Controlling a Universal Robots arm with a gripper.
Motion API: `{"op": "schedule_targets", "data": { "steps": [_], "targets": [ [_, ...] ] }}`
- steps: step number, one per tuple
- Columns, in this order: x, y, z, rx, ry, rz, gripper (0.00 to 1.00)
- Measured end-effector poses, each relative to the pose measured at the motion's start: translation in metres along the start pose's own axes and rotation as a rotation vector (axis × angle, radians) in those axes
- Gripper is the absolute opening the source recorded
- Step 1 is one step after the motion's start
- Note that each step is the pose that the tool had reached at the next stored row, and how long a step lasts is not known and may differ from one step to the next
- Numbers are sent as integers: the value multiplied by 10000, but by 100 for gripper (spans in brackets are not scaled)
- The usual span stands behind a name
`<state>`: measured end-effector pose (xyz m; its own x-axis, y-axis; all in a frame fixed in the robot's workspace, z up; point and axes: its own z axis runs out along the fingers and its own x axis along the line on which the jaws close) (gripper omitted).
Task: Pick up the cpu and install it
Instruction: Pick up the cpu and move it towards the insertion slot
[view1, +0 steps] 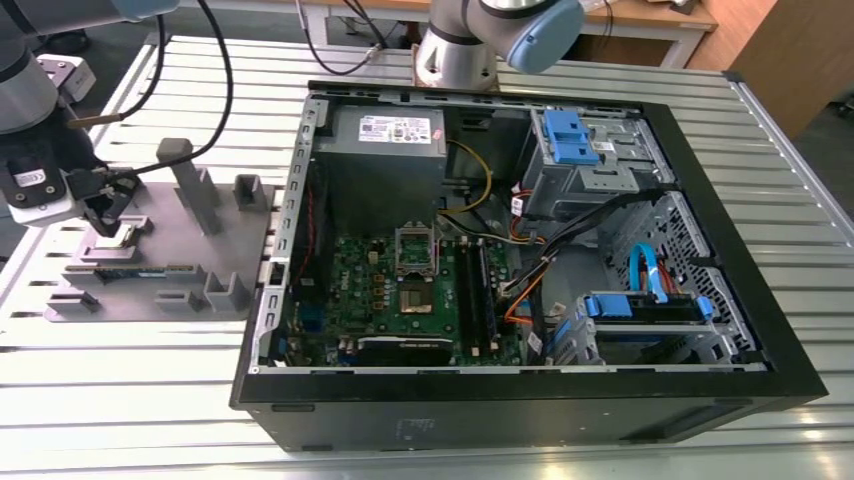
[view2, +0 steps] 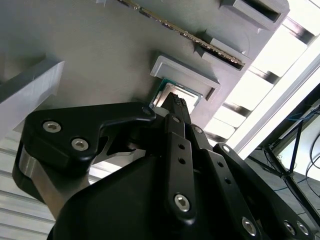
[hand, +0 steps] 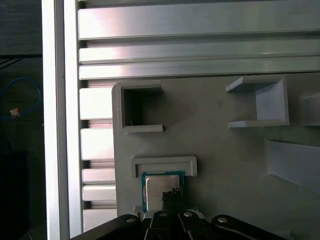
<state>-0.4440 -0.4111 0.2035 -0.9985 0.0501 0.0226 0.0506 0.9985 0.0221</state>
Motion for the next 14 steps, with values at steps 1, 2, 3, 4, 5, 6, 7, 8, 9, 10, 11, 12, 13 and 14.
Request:
{"op": "schedule_targets", "data": {
  "steps": [1, 2, 3, 4, 5, 6, 7, 8, 9, 10, 11, 12, 13, 14],
  "targets": [
    [0, 0, 0, -1, 0, 0, 11],
    [0, 0, 0, 0, 0, 0, 11],
    [0, 0, 0, 0, -1, -1, 11],
    [1, 0, 1, -1, -2, 0, 16],
    [2, 0, 1, -1, -4, 0, 16],
    [5, 0, 1, -1, -6, -2, 23],
    [9, -1, 2, -2, -13, -4, 23],
    [13, -3, 2, -2, -19, -8, 29],
    [17, -4, 1, -2, -25, -14, 35],
    [20, -5, 1, -3, -32, -19, 35],
    [22, -5, 1, -1, -33, -22, 41],
    [22, -5, 1, -2, -34, -23, 47],
    [22, -5, 1, -2, -34, -25, 47],
    [22, -5, 1, -2, -34, -24, 47]
  ]
}}
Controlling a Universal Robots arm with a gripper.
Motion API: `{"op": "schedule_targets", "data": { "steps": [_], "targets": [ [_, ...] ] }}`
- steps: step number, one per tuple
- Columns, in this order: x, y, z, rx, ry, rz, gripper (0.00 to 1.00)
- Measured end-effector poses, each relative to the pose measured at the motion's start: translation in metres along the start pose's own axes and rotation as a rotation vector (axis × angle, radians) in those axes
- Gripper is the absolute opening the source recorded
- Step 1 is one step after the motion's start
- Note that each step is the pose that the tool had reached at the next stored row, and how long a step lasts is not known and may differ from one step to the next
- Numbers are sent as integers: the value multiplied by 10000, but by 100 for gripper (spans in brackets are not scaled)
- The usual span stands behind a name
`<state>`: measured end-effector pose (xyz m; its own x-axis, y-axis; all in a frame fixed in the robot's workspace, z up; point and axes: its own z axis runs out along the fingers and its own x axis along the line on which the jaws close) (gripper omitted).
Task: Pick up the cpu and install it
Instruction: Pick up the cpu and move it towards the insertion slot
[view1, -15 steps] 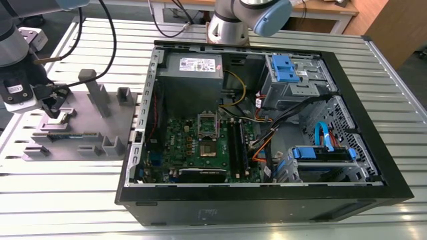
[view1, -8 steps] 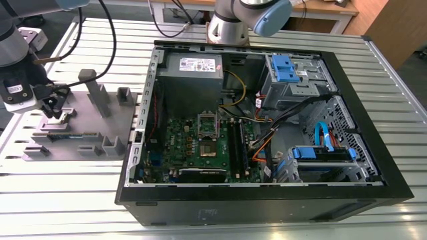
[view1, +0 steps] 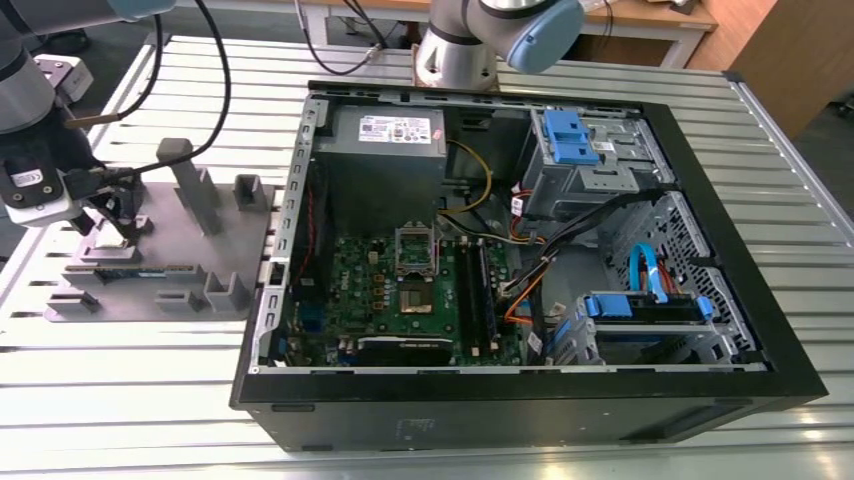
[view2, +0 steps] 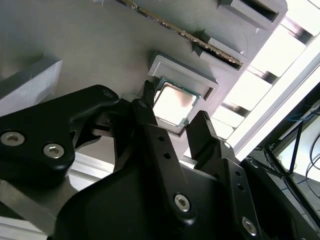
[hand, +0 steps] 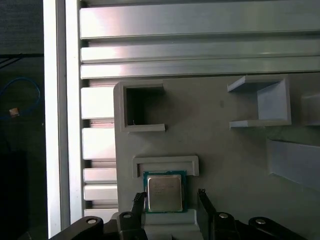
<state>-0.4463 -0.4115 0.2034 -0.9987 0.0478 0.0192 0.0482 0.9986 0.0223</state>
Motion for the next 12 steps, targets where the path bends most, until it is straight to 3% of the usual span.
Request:
{"op": "schedule_targets", "data": {
  "steps": [1, 3, 7, 12],
  "targets": [
    [0, 0, 1, -1, -1, -1, 53],
    [0, 0, 2, -2, -5, -2, 53],
    [0, 0, 18, -115, -115, -13, 53],
    [0, -1, 18, -130, -120, -14, 53]
  ]
}}
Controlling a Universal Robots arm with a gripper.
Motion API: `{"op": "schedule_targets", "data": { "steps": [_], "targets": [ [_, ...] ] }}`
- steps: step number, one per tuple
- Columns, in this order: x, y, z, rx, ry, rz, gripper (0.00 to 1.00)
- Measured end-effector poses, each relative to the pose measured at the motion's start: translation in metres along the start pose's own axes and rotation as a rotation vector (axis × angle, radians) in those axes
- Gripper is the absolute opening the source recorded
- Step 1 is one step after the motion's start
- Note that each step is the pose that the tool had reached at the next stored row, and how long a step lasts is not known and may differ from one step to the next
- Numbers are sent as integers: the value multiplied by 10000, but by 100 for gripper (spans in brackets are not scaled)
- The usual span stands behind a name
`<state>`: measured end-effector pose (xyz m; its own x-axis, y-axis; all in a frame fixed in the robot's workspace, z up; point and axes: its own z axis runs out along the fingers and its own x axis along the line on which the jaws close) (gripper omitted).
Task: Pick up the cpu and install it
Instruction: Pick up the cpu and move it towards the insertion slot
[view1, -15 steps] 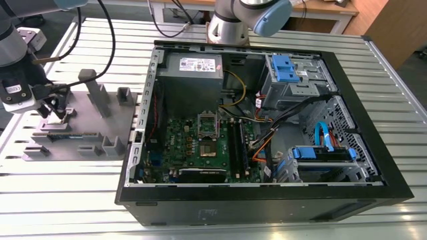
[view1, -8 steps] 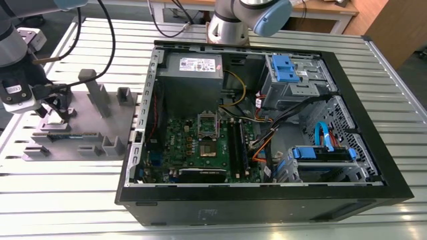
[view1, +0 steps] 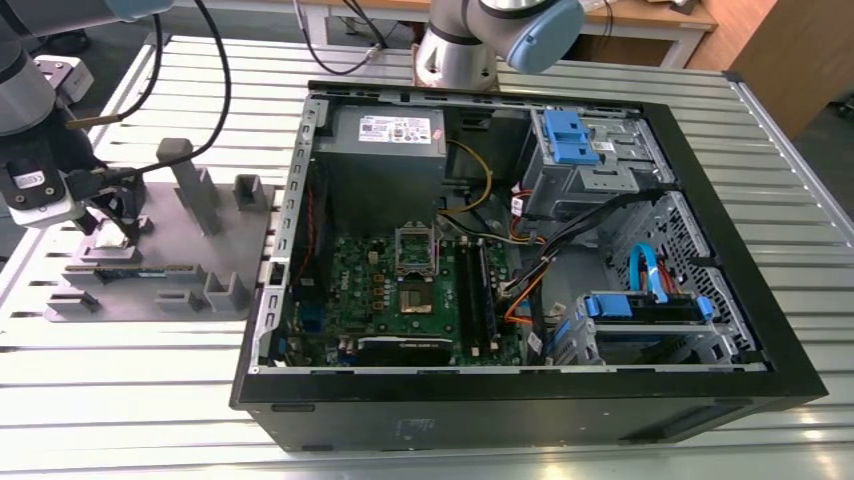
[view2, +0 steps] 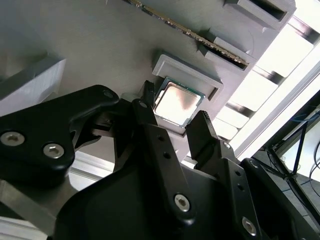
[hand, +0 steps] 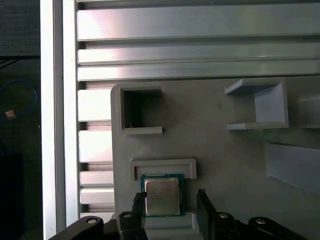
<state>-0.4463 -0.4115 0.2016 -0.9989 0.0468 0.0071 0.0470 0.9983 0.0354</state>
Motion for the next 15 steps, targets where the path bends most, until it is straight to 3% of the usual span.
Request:
{"op": "schedule_targets", "data": {
  "steps": [10, 15],
  "targets": [
    [0, 0, 1, 8, 1, 0, 53],
    [0, -1, 40, 7, -1, 0, 53]
  ]
}}
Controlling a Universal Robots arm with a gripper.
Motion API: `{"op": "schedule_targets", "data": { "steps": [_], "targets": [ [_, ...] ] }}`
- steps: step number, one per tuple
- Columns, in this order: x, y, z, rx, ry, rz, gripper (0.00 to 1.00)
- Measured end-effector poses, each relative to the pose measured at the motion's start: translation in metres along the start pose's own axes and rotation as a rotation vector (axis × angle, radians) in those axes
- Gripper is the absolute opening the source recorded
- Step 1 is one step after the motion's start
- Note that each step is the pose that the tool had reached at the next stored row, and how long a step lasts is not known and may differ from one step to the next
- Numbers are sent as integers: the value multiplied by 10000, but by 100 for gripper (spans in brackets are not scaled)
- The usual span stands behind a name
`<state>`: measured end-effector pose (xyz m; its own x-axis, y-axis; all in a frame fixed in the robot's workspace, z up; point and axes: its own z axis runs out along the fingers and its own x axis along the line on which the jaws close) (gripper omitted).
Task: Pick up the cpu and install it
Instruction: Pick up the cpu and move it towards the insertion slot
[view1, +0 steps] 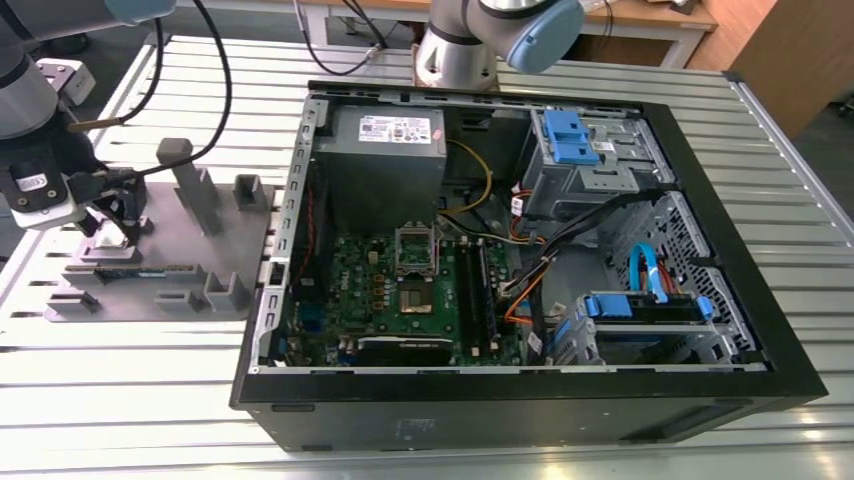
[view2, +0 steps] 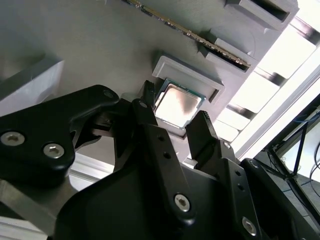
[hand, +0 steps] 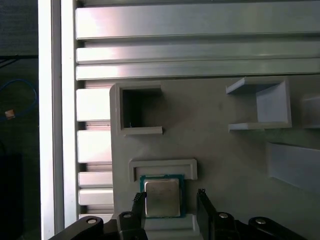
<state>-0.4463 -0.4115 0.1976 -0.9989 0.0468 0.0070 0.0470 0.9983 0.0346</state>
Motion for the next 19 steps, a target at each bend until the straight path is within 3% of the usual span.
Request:
{"op": "schedule_targets", "data": {
  "steps": [14, 19],
  "targets": [
    [12, 0, 29, 0, 1, 0, 53],
    [23, 1, 52, -1, -3, 1, 60]
  ]
}}
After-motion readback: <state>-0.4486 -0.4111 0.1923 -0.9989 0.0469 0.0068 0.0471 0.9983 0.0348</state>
